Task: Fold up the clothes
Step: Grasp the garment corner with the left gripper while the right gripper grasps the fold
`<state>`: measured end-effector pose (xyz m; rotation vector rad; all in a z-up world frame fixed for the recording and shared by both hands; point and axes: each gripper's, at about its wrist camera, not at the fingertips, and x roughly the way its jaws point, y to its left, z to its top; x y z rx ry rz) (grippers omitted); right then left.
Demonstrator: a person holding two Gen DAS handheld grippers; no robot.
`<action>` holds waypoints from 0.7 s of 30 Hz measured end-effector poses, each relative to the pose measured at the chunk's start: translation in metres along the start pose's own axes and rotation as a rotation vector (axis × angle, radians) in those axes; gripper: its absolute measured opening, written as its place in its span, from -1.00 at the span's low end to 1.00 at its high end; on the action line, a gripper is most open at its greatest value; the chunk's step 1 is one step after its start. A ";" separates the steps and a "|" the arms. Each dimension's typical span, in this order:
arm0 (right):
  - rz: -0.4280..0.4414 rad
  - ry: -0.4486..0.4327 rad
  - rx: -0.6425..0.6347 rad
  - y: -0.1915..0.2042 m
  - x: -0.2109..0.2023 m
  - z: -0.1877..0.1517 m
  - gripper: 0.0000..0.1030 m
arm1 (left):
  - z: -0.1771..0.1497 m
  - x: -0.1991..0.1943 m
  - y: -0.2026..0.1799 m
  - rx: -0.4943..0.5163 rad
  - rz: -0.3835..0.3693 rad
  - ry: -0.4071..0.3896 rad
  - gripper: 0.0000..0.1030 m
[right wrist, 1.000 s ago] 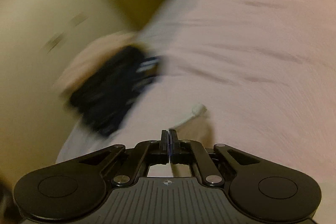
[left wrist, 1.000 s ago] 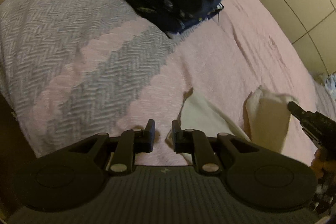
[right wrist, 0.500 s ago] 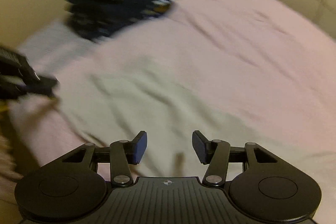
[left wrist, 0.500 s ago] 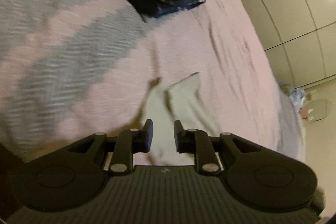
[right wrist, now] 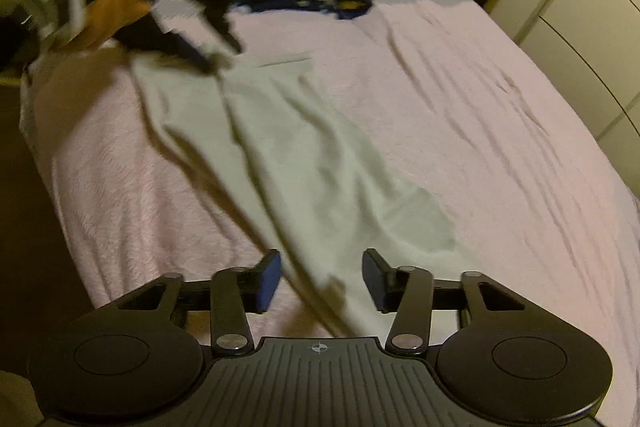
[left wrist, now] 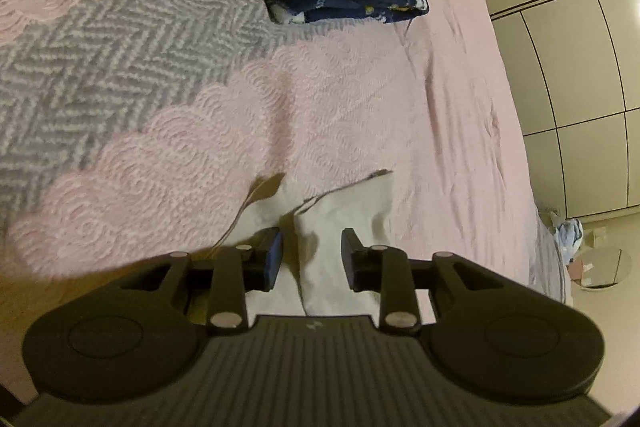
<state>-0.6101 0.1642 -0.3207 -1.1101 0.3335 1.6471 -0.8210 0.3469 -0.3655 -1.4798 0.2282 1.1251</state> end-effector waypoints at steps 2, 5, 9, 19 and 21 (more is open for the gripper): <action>-0.030 -0.007 -0.038 0.004 0.000 -0.007 -0.38 | 0.000 0.001 -0.002 0.011 0.000 -0.006 -0.52; -0.053 0.008 -0.031 0.002 0.004 -0.011 -0.40 | -0.001 0.000 -0.001 0.015 -0.007 -0.011 -0.52; -0.032 0.017 -0.047 -0.001 0.005 -0.013 -0.42 | -0.001 0.002 0.001 0.012 -0.028 -0.022 -0.93; 0.019 -0.036 0.023 -0.016 -0.016 -0.001 -1.00 | -0.006 -0.045 -0.013 0.160 -0.144 -0.121 -1.00; 0.062 -0.016 0.062 -0.021 -0.019 0.000 -1.00 | -0.008 -0.058 -0.008 0.171 -0.140 -0.131 -1.00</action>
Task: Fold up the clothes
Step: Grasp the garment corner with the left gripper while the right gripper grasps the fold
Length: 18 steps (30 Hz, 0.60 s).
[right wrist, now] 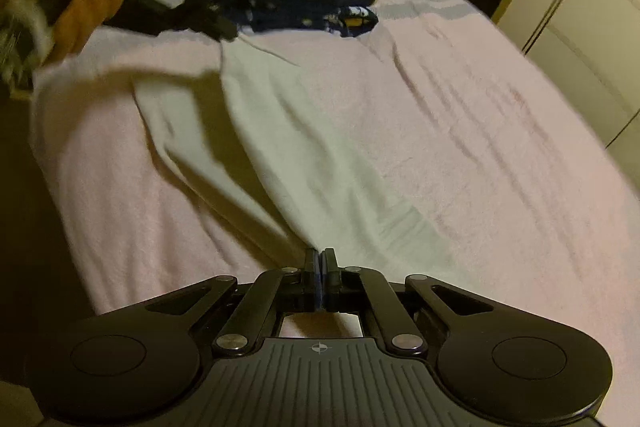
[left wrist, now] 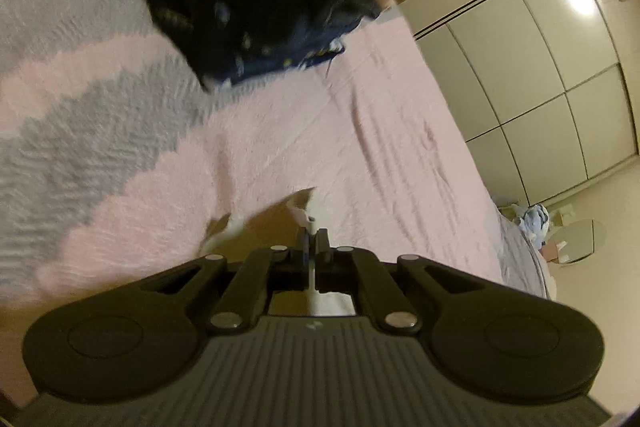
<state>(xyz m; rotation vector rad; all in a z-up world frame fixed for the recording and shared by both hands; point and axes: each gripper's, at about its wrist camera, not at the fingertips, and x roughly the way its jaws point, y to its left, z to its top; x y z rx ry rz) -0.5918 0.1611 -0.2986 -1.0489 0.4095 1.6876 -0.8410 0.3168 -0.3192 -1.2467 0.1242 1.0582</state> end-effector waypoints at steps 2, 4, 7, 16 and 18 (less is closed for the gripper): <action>0.028 0.034 0.024 -0.003 0.000 0.001 -1.00 | -0.003 -0.004 0.010 -0.030 0.033 0.019 -1.00; 0.019 0.033 -0.004 0.004 0.003 0.002 -0.99 | -0.005 -0.002 0.018 -0.056 0.054 0.035 -1.00; 0.004 0.029 -0.047 0.014 0.007 0.004 -0.97 | -0.006 0.001 0.019 -0.046 0.052 0.024 -1.00; -0.096 0.072 -0.166 0.029 0.028 -0.002 -0.86 | -0.004 -0.001 0.016 -0.005 0.050 0.015 -1.00; -0.093 0.046 -0.151 0.028 0.022 0.000 -0.43 | -0.004 -0.003 0.016 -0.008 0.050 0.013 -1.00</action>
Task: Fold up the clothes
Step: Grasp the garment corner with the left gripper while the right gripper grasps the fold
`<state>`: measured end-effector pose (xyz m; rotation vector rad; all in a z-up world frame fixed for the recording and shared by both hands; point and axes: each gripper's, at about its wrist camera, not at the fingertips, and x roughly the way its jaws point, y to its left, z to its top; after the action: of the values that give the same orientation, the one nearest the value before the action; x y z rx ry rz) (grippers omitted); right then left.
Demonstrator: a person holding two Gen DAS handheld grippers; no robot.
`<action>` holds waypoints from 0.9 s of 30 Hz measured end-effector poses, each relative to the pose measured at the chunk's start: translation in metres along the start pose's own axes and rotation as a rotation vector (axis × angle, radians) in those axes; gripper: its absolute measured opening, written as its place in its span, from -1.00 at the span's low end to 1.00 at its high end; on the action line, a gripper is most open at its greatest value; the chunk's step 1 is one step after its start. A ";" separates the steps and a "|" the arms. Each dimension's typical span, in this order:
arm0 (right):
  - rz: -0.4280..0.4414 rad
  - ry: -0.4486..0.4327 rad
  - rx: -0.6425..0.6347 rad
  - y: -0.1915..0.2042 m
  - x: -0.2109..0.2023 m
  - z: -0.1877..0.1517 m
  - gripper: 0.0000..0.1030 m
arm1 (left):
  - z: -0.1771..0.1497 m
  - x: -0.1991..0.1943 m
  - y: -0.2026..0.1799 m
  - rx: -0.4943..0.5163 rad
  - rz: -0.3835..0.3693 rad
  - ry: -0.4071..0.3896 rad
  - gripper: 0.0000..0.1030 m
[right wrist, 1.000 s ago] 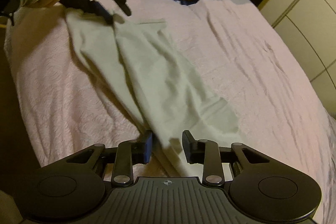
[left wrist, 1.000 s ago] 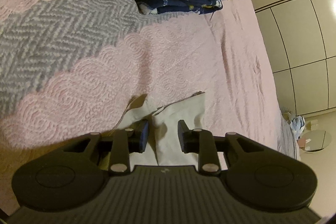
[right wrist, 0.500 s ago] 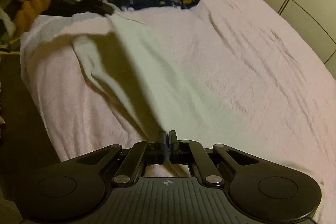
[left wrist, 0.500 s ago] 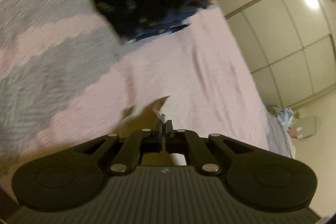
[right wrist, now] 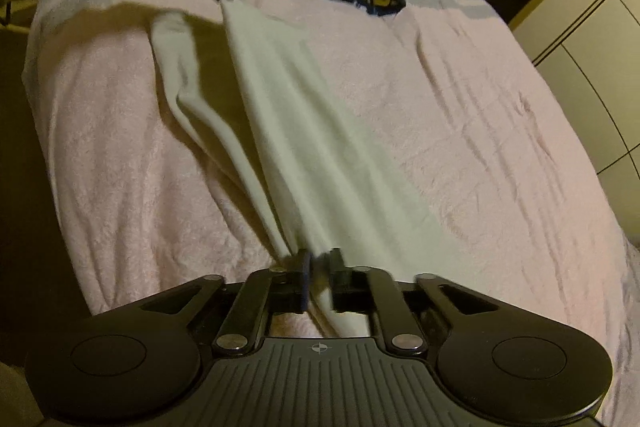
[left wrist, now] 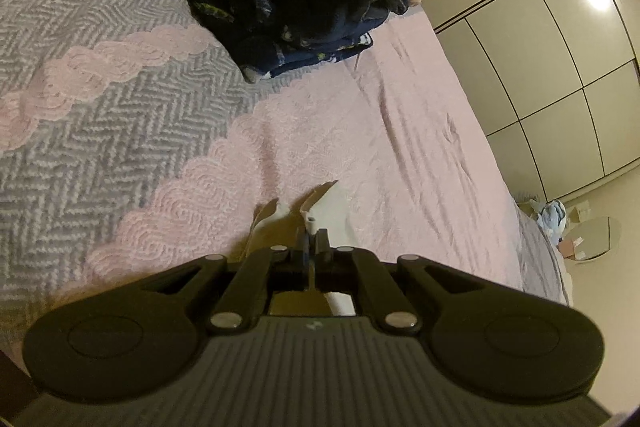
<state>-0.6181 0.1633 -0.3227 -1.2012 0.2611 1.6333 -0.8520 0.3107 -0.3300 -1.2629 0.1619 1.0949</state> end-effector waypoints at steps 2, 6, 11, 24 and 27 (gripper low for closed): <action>-0.003 -0.037 0.015 0.001 -0.006 0.000 -0.03 | 0.000 -0.002 0.000 -0.003 0.000 -0.002 -1.00; -0.027 -0.069 0.012 0.003 -0.008 0.001 -0.05 | 0.001 -0.003 -0.003 -0.001 -0.006 -0.007 -1.00; -0.036 -0.064 -0.020 0.006 -0.006 0.001 -0.16 | 0.001 -0.005 -0.006 0.002 -0.012 -0.011 -1.00; -0.013 -0.084 -0.052 0.007 -0.016 -0.005 -1.00 | -0.018 -0.033 0.000 0.103 0.037 -0.018 -1.00; 0.002 -0.063 -0.071 0.013 -0.009 -0.009 -1.00 | -0.026 -0.034 0.005 0.141 0.073 -0.006 -1.00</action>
<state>-0.6240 0.1464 -0.3240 -1.2005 0.1653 1.6913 -0.8613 0.2698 -0.3208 -1.1344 0.2780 1.1297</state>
